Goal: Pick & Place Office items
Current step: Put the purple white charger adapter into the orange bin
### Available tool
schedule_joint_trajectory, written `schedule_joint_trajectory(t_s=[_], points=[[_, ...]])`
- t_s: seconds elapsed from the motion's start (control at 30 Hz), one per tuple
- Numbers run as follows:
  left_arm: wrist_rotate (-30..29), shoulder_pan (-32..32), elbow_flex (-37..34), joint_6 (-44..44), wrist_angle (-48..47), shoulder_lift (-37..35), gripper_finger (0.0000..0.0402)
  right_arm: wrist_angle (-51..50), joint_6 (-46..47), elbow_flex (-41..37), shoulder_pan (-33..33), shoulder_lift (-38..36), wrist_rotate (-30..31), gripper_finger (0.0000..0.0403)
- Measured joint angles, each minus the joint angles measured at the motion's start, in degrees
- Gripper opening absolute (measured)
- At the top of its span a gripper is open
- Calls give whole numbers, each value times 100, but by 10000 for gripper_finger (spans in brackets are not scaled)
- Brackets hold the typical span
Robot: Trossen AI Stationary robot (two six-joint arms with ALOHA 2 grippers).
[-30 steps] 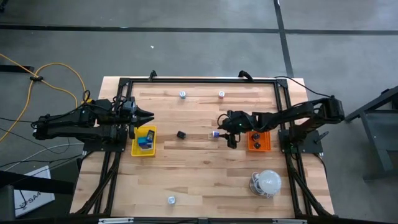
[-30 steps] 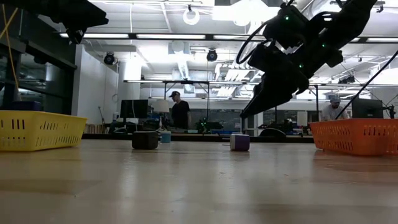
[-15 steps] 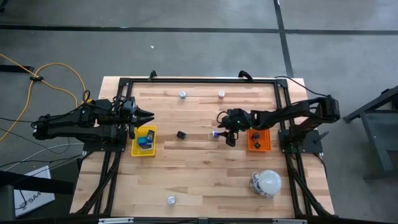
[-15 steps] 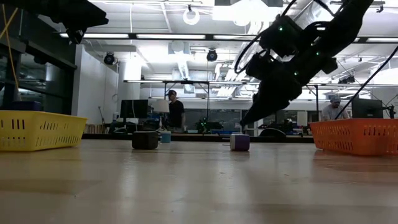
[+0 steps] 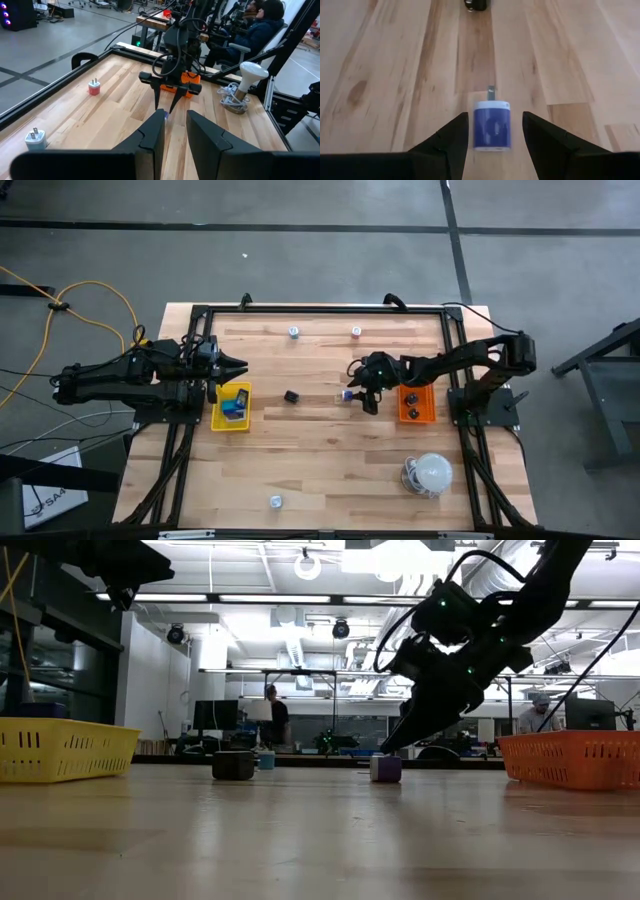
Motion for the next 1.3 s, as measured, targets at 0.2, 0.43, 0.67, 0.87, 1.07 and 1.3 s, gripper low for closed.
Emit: schedule_joint_trajectory(t_s=[0.2,0.43,0.67,0.87,1.07,1.3], points=[[0,1,0,0,0,-2,78,-37,2,0,0,0,-44,174],[0,1,0,0,0,0,78,-36,2,0,-2,127,-61,174],[1,0,0,0,-2,0,78,388,-5,-4,-2,561,-88,174],[0,1,2,0,-2,-2,78,437,-31,-2,-2,577,-104,174],[0,0,1,0,0,-1,78,439,-46,-2,-2,577,-106,171],[0,-1,0,0,-2,-1,78,439,-49,-2,-2,577,-157,128]])
